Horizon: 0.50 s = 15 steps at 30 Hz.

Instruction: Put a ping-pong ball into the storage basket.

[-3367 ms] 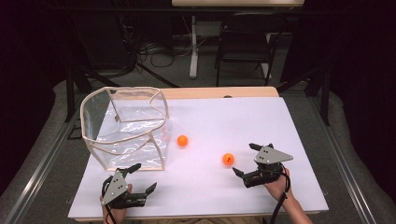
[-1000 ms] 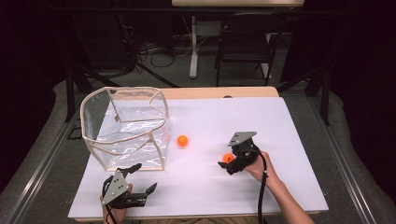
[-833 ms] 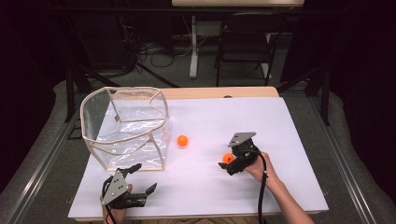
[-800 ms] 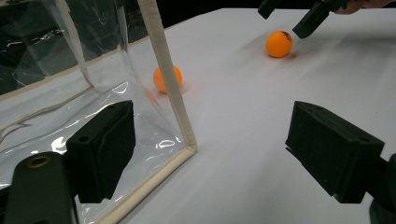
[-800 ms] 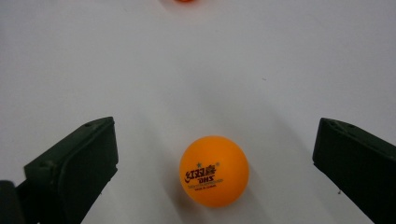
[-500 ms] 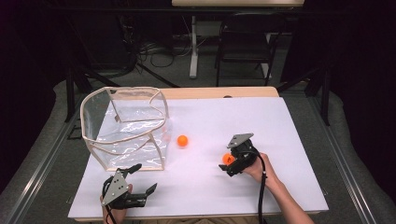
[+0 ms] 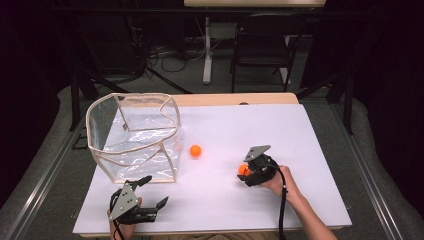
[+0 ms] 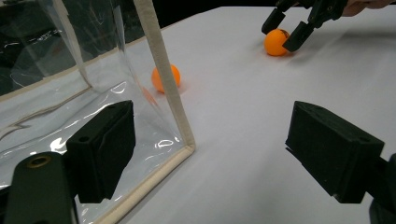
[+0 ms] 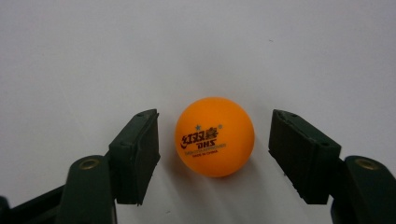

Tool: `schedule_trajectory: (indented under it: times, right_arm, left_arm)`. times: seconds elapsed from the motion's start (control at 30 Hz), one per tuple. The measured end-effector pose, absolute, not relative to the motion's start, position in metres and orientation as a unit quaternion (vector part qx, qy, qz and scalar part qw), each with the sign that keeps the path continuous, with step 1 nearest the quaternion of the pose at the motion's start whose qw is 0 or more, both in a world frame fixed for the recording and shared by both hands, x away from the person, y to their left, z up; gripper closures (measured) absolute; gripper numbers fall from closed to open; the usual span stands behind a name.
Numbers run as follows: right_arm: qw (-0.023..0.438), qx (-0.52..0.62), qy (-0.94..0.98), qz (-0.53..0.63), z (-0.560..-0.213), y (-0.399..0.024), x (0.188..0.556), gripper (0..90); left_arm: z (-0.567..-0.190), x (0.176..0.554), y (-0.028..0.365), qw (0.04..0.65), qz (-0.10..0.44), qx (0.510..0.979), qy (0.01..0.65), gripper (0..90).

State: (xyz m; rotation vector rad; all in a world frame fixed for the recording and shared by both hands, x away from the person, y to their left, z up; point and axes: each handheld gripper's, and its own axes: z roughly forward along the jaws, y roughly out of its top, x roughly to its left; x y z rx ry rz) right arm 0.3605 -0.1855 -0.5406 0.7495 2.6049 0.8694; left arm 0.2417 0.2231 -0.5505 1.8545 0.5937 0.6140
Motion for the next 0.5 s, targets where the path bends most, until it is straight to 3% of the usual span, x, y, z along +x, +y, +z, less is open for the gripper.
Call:
schedule_trajectory:
  times: [0.5]
  right_arm:
    - [0.151,0.252,0.910,0.292,-0.5406,-0.1835,0.3595,45.9]
  left_arm:
    - [-0.5506,0.2416,0.2225,0.524,0.256,0.774,0.248,15.7]
